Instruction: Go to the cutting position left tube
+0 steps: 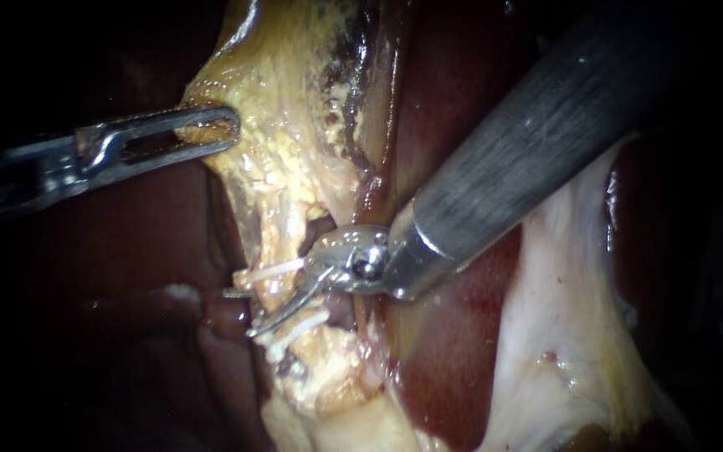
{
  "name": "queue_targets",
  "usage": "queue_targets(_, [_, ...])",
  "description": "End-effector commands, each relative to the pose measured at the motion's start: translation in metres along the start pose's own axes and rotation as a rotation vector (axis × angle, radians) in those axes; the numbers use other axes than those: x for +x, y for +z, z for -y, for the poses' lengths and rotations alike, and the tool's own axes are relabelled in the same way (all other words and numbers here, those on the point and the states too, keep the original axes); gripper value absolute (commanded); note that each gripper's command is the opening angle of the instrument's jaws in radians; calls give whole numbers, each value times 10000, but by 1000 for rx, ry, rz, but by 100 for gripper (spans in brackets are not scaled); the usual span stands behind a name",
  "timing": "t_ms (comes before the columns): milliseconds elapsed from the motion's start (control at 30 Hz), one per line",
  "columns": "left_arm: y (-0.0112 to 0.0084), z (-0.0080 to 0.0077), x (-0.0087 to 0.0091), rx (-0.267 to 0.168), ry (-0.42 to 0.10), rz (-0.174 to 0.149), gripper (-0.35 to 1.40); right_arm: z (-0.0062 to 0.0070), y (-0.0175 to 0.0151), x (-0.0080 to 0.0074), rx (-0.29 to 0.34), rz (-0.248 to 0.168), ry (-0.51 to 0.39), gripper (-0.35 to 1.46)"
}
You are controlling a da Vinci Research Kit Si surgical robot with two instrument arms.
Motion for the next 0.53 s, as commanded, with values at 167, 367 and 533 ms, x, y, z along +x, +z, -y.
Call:
queue_targets(167, [0,0,0,-1,0,0,-35,1,0,-1,1,-2,-2,122])
queue_targets(367, [0,0,0,-2,1,-3,-35,1,0,-2,1,-2,-2,120])
queue_targets(533, [0,0,0,-2,1,-3,-35,1,0,-1,1,-2,-2,120])
